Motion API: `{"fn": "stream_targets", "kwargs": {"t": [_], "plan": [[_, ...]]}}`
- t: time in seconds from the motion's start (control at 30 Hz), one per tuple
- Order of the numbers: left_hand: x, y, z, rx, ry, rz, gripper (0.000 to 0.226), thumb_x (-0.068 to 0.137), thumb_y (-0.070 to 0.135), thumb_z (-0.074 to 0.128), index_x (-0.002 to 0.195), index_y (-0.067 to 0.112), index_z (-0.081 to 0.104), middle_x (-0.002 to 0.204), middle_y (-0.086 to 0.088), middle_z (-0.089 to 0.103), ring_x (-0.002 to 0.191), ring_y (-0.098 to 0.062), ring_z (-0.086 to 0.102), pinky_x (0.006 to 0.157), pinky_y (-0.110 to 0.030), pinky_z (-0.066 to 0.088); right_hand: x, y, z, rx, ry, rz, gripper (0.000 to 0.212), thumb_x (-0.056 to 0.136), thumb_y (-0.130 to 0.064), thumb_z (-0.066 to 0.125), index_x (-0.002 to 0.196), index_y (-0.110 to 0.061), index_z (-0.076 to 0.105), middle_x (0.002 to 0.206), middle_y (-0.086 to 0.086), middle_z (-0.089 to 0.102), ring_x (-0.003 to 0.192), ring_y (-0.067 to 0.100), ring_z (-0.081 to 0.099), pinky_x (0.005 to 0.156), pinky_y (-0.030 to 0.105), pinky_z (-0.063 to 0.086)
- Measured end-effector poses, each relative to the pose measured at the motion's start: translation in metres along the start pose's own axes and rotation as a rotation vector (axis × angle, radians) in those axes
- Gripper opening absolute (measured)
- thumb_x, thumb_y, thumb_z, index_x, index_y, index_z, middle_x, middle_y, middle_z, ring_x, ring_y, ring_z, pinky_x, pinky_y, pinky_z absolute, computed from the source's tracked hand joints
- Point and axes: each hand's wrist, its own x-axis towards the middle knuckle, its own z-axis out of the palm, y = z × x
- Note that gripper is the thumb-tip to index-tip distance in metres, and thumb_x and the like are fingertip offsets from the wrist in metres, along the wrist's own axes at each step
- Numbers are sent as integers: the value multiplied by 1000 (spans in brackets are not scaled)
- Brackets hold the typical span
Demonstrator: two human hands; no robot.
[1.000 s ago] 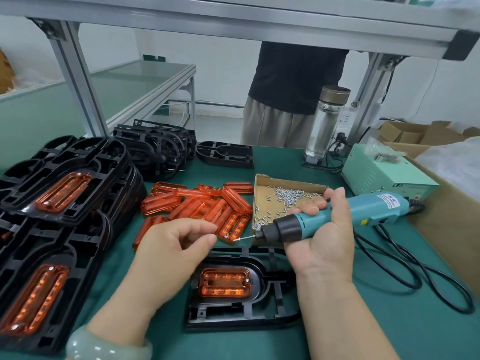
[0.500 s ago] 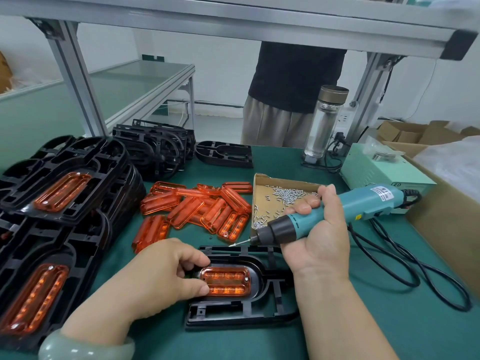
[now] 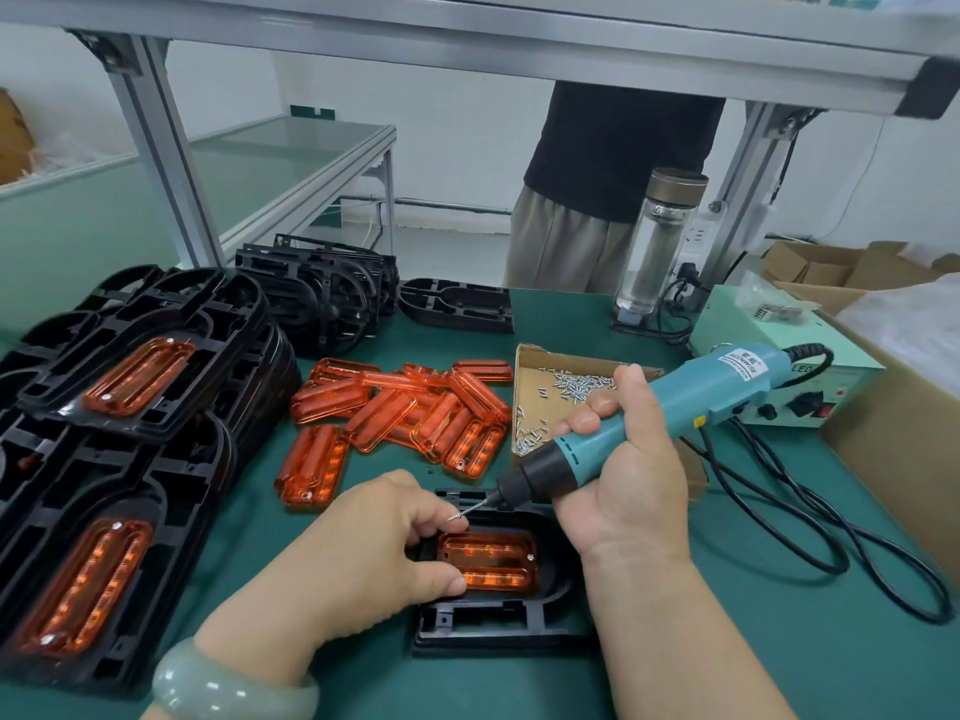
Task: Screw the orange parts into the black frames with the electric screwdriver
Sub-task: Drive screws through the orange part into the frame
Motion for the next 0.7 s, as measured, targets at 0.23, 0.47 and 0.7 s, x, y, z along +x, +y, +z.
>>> {"fn": "stream_targets", "kwargs": {"t": [0.23, 0.47, 0.7], "plan": [[0, -6, 1, 42, 28, 2, 39, 59, 51, 82, 87, 54, 55, 92, 18, 51, 85, 4, 51, 68, -8, 39, 1, -2, -1, -21, -7, -17, 18, 93, -21, 61, 78, -22, 51, 57, -8, 48, 43, 6, 45, 47, 19, 44], [0, -10, 0, -5, 25, -15, 36, 57, 50, 83, 81, 55, 57, 90, 18, 54, 86, 12, 48, 69, -9, 40, 5, -8, -4, -68, 12, -46, 16, 92, -18, 62, 81, -21, 51, 57, -7, 49, 44, 7, 46, 47, 20, 44], [0, -10, -3, -72, -1, -1, 35, 63, 37, 85, 84, 51, 61, 87, 13, 55, 82, 10, 50, 70, -7, 41, 1, -1, -3, -194, -61, -88, 16, 93, -16, 62, 82, -20, 51, 57, -6, 49, 45, 8, 46, 47, 20, 43]]}}
